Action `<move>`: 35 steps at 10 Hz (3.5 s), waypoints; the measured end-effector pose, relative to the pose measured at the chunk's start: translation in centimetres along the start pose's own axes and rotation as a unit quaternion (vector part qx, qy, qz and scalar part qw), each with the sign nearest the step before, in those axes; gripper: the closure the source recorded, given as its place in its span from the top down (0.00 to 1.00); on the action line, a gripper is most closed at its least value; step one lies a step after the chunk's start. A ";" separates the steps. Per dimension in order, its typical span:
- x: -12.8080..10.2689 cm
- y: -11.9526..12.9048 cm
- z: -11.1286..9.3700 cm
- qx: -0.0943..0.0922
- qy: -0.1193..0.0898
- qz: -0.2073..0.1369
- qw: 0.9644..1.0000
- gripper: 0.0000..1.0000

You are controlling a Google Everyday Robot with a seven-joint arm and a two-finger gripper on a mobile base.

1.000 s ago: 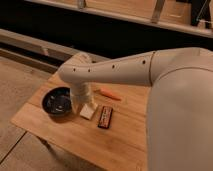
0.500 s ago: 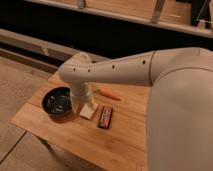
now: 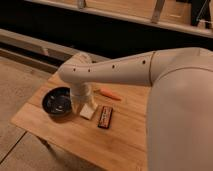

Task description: Place the eraser on the white sponge

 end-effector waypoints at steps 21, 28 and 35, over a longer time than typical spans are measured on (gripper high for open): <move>-2.5 -10.7 -1.8 -0.008 -0.083 0.116 0.990 0.65; -3.6 -13.5 2.3 -0.028 -0.055 0.106 0.992 0.65; -5.7 -10.6 4.7 -0.012 -0.019 0.076 0.997 0.65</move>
